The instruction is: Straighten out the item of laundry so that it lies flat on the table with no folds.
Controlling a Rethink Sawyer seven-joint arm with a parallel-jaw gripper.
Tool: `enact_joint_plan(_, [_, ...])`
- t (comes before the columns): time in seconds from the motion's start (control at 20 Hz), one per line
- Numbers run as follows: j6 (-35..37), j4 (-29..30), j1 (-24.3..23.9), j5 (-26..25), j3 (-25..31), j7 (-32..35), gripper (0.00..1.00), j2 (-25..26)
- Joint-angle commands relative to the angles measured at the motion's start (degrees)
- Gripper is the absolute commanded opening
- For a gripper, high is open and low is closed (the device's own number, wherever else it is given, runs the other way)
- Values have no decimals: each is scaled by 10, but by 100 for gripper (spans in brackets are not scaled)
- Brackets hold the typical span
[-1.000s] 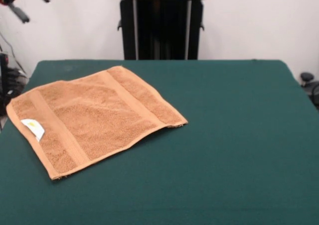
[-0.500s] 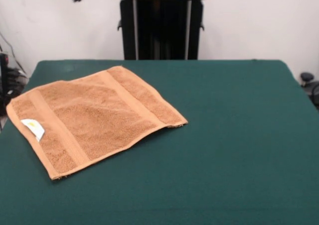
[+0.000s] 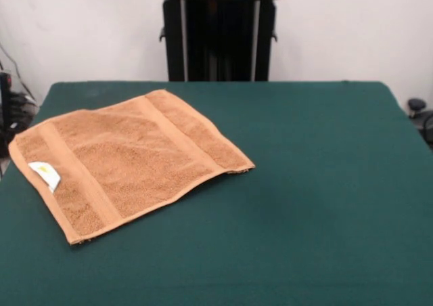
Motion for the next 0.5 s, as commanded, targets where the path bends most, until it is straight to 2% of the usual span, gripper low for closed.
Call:
enact_joint_plan(0.05, [-52,77,131,25,-122,192,100,-98])
enact_joint_plan(0.3, [-94,102,200,49,-173,237,100,-138])
enact_joint_plan(0.5, [-117,123,231,64,-186,258,100,-147])
